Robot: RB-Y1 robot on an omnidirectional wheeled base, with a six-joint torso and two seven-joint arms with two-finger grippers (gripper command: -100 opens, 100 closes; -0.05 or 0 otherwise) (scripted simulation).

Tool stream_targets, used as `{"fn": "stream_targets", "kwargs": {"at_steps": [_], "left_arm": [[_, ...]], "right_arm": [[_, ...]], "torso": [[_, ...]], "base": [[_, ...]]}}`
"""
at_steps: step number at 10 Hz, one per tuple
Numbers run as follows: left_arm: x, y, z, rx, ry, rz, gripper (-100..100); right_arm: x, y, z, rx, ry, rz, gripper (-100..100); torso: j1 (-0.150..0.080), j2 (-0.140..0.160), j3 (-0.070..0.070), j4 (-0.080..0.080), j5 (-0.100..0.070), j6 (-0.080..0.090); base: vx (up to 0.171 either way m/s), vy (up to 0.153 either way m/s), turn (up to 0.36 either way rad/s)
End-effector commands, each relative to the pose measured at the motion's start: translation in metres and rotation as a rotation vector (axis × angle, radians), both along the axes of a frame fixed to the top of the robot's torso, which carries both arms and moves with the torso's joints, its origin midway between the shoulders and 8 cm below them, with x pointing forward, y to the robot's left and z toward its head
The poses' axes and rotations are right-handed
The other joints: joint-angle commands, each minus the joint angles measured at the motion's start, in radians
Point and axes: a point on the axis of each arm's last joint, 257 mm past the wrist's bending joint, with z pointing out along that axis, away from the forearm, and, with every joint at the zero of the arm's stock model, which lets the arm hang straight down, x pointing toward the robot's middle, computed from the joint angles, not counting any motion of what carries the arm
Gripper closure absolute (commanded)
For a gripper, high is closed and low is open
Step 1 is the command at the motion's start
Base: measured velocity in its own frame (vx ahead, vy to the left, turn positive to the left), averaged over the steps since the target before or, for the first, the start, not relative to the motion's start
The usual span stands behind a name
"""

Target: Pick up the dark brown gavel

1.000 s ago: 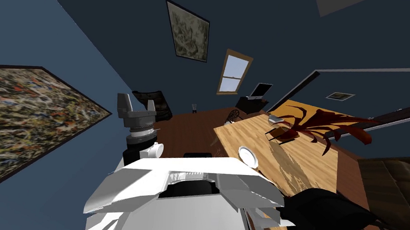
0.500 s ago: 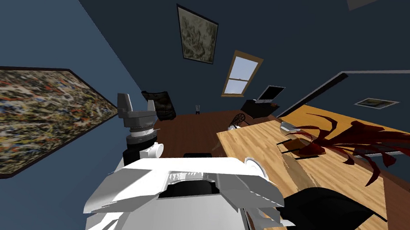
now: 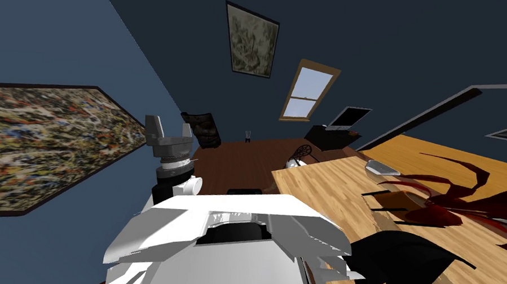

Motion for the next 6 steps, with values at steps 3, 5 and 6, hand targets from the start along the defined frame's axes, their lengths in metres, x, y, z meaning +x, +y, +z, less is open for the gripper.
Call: {"fn": "stream_targets", "kwargs": {"at_steps": [3, 5, 6], "left_arm": [[0.0, 0.0, 0.0, 0.0, 0.0, 0.0, 0], [0.0, 0.0, 0.0, 0.0, 0.0, 0.0, 0], [0.0, 0.0, 0.0, 0.0, 0.0, 0.0, 0]], "right_arm": [[0.005, 0.014, -0.021, 0.031, 0.013, 0.033, -100], [0.01, 0.022, -0.034, 0.047, 0.01, 0.043, -100], [0.015, 0.03, -0.044, 0.061, 0.005, 0.051, -100]], "torso": [[0.0, 0.0, 0.0, 0.0, 0.0, 0.0], [0.0, 0.005, 0.003, 0.001, 0.0, 0.001], [0.0, 0.005, 0.003, 0.001, 0.0, 0.0]], "base": [[0.109, 0.003, 0.077], [0.044, -0.006, 0.044], [0.105, -0.011, 0.104]]}}
